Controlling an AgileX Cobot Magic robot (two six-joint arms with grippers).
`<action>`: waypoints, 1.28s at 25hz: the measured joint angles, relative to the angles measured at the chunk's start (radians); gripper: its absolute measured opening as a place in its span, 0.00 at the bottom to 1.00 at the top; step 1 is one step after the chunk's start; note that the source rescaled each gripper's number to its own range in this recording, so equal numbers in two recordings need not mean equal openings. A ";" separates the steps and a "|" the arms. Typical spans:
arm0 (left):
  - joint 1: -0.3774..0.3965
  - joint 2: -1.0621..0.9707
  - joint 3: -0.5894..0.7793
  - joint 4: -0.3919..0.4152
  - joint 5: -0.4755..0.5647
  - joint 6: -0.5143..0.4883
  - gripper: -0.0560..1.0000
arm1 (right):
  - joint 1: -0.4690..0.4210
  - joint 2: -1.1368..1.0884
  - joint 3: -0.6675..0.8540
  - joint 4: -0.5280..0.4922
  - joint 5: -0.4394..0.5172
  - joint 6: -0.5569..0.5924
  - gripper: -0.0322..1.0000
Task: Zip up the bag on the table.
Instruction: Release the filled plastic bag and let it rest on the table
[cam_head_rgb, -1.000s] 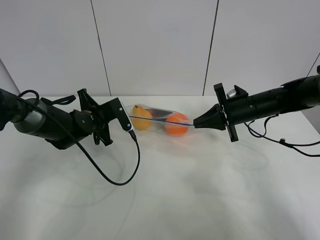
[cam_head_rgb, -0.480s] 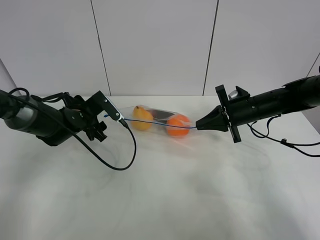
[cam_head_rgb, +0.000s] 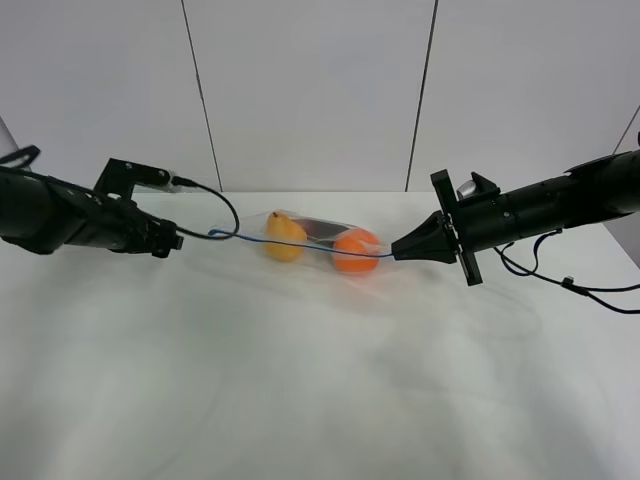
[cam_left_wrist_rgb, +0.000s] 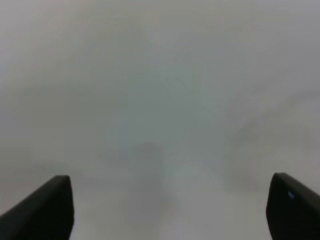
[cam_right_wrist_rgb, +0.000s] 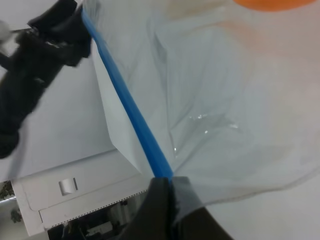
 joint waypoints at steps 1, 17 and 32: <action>0.025 -0.005 -0.036 -0.001 0.094 -0.011 0.90 | 0.000 0.000 0.000 0.000 0.000 0.000 0.03; 0.071 -0.009 -0.406 0.779 0.914 -1.013 0.83 | 0.000 0.000 0.000 0.000 0.000 0.000 0.03; 0.058 -0.030 -0.407 0.783 1.241 -1.048 0.99 | 0.000 0.000 0.000 0.000 0.000 0.000 0.03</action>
